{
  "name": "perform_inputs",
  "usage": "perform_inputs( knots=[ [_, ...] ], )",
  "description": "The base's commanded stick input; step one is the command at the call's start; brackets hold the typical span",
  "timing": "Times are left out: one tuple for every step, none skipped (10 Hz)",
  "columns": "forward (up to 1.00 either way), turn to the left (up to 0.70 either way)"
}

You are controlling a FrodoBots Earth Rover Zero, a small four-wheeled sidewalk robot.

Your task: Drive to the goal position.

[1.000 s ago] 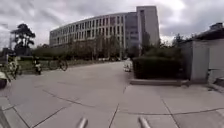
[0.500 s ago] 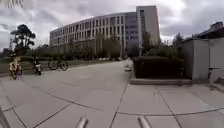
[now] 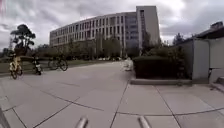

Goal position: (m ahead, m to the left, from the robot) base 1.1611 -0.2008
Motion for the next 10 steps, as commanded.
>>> perform_inputs(
  knots=[
    [0.7, 0.01],
    [0.7, 0.01],
    [0.7, 0.01],
    [0.7, 0.01],
    [0.7, 0.01],
    [0.7, 0.01],
    [0.7, 0.01],
    [0.7, 0.01],
    [0.7, 0.01],
    [0.7, 0.01]
  ],
)
